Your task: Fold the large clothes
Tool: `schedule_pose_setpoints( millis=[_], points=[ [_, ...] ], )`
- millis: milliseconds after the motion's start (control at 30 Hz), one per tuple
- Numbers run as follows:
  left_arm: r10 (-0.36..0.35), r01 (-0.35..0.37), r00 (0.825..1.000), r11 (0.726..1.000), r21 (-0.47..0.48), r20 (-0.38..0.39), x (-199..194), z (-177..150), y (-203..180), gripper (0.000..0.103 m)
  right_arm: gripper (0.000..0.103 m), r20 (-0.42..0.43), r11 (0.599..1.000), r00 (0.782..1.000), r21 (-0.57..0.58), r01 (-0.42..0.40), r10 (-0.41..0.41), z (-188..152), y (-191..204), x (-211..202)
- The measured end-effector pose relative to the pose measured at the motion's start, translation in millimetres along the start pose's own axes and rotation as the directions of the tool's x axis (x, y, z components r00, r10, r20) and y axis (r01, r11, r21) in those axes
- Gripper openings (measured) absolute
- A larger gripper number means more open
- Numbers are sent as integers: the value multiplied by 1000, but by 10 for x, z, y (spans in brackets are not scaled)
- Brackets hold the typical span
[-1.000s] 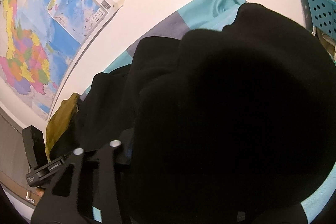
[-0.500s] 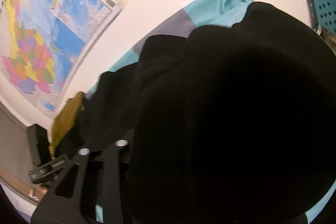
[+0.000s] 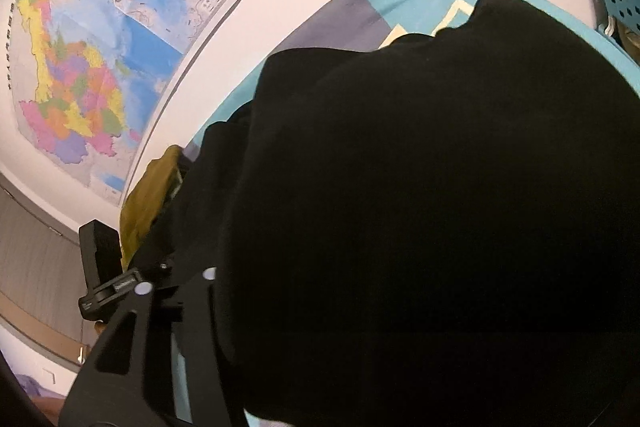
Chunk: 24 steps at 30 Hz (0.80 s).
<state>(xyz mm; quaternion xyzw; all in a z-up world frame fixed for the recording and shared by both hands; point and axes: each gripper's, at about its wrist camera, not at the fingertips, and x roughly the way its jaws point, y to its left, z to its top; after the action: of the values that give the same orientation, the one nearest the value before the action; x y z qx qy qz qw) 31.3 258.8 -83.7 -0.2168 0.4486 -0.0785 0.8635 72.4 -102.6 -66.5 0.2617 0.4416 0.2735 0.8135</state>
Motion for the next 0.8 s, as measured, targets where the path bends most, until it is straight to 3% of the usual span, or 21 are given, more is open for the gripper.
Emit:
schedule_pose_setpoints(
  millis=[167, 300, 433, 800],
  points=[
    [33, -33, 999, 999, 25, 19, 44, 28, -67, 61, 57, 21, 1000, 1000, 4, -10, 10, 41, -7, 58],
    [70, -71, 997, 997, 34, 27, 57, 54, -127, 38, 35, 34, 1000, 999, -7, -27, 28, 33, 20, 94],
    [122, -127, 990, 989, 77, 63, -2, 45, -299, 27, 26, 55, 998, 997, -49, -50, 53, 53, 169, -1],
    [74, -97, 984, 986, 135, 163, -539, 335, -446, 22, 22, 116, 968, 991, -251, -29, 60, 305, 970, -303]
  ],
)
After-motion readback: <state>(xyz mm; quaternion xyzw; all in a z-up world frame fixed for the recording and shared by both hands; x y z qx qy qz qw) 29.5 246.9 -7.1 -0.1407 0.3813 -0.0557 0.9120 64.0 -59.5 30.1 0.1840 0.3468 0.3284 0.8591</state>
